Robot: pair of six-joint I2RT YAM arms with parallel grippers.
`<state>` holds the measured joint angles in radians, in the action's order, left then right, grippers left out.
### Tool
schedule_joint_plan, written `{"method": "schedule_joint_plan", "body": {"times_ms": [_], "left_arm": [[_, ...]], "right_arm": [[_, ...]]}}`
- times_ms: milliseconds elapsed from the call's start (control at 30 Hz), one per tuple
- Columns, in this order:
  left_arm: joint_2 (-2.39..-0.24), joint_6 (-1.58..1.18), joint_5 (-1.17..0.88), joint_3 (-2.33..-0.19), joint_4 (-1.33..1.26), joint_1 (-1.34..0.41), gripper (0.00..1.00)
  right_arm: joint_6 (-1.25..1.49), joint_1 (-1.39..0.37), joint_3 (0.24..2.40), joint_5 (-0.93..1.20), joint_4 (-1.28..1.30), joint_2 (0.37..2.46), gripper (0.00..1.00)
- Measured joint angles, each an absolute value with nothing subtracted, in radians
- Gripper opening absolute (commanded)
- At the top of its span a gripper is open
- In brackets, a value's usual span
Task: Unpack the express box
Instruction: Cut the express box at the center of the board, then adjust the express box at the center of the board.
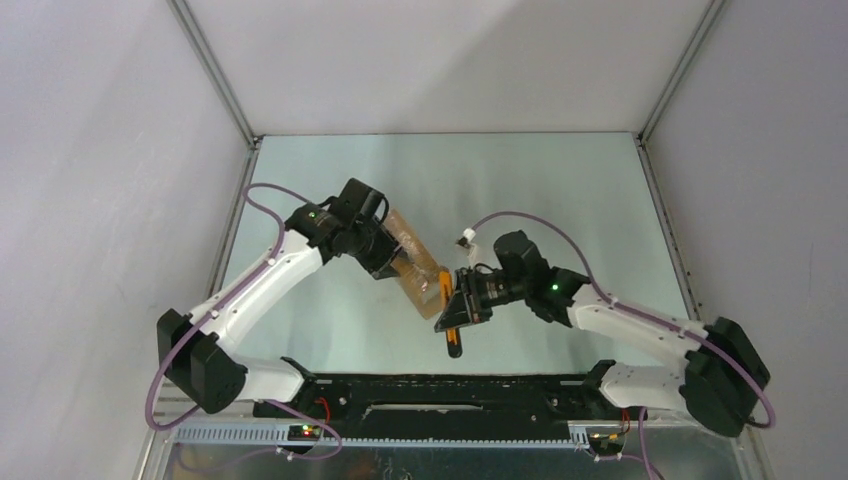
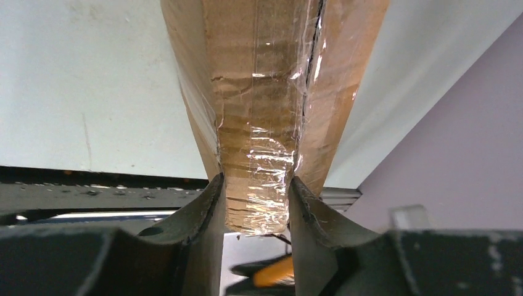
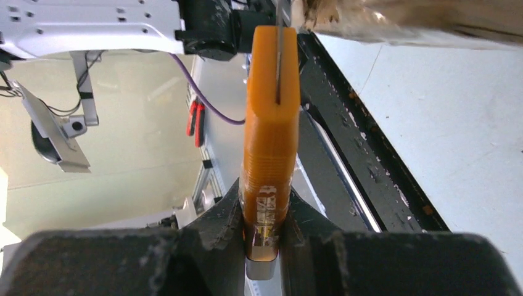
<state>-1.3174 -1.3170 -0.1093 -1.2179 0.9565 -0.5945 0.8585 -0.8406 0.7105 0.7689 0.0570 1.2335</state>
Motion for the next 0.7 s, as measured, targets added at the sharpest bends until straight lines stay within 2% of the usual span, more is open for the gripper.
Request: {"method": "schedule_joint_plan", "body": {"times_ms": [167,200,267,400,500,533,700], "left_arm": [[-1.359,-1.179,-0.109,-1.287,1.029,-0.551,0.00],[-1.374,-1.149,-0.110,-1.308,1.040,-0.546,0.03],[-1.397,-1.089,-0.115,-1.340,1.050,-0.540,0.12],[-1.448,-0.966,-0.133,-1.422,1.085,-0.540,0.46],[-1.473,-0.908,-0.112,-1.478,1.112,-0.540,0.65],[-1.474,-0.891,-0.099,-1.489,1.118,-0.540,0.69],[-1.474,-0.854,-0.054,-1.551,1.138,-0.525,0.73]], "right_arm": [[0.835,-0.802,0.719,0.739,0.133,1.118,0.00],[0.820,-0.798,0.727,0.724,0.163,1.106,0.00],[0.793,-0.782,0.746,0.690,0.220,1.097,0.00],[0.728,-0.741,0.788,0.585,0.306,1.119,0.00],[0.693,-0.735,0.817,0.514,0.329,1.178,0.00],[0.682,-0.735,0.822,0.495,0.329,1.202,0.00],[0.653,-0.735,0.824,0.427,0.320,1.326,0.00]]}}
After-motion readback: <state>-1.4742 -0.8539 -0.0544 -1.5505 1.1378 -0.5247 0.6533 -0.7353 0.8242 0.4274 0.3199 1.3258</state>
